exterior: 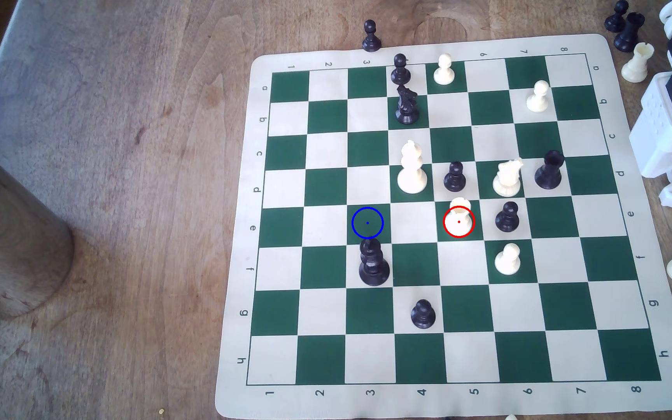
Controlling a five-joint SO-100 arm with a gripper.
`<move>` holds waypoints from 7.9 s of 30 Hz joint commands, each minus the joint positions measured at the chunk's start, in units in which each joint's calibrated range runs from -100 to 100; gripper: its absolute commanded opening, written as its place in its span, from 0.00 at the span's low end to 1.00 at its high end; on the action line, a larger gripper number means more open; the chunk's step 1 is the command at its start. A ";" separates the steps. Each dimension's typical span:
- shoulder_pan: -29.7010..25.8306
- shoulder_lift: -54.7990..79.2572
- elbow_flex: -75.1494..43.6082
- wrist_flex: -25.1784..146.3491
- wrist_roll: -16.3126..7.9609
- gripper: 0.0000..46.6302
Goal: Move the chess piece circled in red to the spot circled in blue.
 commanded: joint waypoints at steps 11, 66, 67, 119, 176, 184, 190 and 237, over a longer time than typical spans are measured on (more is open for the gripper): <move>-2.10 0.06 -24.94 81.65 1.95 0.16; -10.39 71.45 -66.28 131.37 -26.32 0.24; -10.63 71.87 -66.28 130.79 -26.47 0.24; -8.28 86.05 -64.56 122.36 -24.71 0.30; -6.48 87.41 -101.82 142.34 -22.81 0.01; -6.72 97.85 -104.99 136.69 -22.76 0.01; -6.40 101.33 -104.99 133.99 -22.76 0.01; -4.92 116.69 -114.69 130.96 -21.39 0.01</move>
